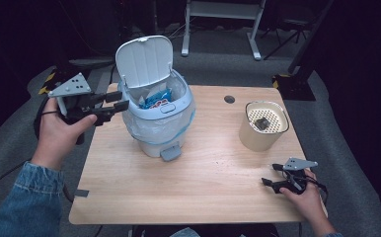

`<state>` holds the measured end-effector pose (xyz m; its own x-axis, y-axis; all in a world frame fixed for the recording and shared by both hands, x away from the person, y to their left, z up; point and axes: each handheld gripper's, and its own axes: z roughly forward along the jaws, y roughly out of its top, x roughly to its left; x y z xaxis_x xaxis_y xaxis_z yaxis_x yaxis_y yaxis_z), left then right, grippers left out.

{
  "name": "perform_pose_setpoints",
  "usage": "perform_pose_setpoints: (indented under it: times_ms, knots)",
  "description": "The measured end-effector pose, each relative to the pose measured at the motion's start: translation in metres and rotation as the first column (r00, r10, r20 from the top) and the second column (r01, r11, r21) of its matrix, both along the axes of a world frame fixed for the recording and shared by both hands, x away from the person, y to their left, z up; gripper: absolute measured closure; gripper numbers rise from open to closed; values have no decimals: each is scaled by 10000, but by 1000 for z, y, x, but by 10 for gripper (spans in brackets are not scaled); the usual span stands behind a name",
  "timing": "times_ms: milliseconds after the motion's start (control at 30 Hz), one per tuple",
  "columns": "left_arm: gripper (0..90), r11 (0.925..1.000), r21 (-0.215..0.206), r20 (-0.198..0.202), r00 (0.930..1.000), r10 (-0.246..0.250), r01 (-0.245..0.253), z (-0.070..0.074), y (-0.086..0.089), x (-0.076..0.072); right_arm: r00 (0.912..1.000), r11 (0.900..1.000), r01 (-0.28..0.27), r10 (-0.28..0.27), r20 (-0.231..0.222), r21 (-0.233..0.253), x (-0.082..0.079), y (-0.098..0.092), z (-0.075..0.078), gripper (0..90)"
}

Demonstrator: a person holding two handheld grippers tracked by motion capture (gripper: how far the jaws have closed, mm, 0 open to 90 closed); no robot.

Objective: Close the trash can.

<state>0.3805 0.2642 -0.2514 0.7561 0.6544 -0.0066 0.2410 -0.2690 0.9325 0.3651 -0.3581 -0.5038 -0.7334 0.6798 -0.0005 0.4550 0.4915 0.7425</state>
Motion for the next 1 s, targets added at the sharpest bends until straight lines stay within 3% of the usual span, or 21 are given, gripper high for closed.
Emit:
perform_pose_setpoints:
  times_ms: [200, 467, 567, 767, 900, 1000]
  knots:
    - [595, 10000, 47, 16, 10000, -57, 57, 15, 3, 18, 10000, 10000, -32, 32, 12, 9, 0, 0, 0, 211]
    - [673, 9945, 25, 137, 9944, -1046, 1046, 36, 1, 46, 9999, 9999, -124, 124, 49, 33, -1, 0, 0, 235]
    - [681, 9904, -275, 85, 9907, -1355, 1357, 42, 2, 54, 9999, 9999, -127, 127, 51, 34, -1, 0, 0, 235]
    - [678, 9897, -469, 204, 9907, -1343, 1351, 52, 2, 68, 9999, 9999, -158, 158, 58, 41, -1, 0, 0, 242]
    - [702, 9888, -374, 219, 9894, -1434, 1441, 60, 1, 77, 9999, 9999, -156, 155, 56, 44, -1, 0, 0, 242]
    - [711, 9861, -579, 248, 9877, -1544, 1556, 65, 1, 83, 9999, 9999, -143, 143, 54, 58, -1, 0, 0, 242]
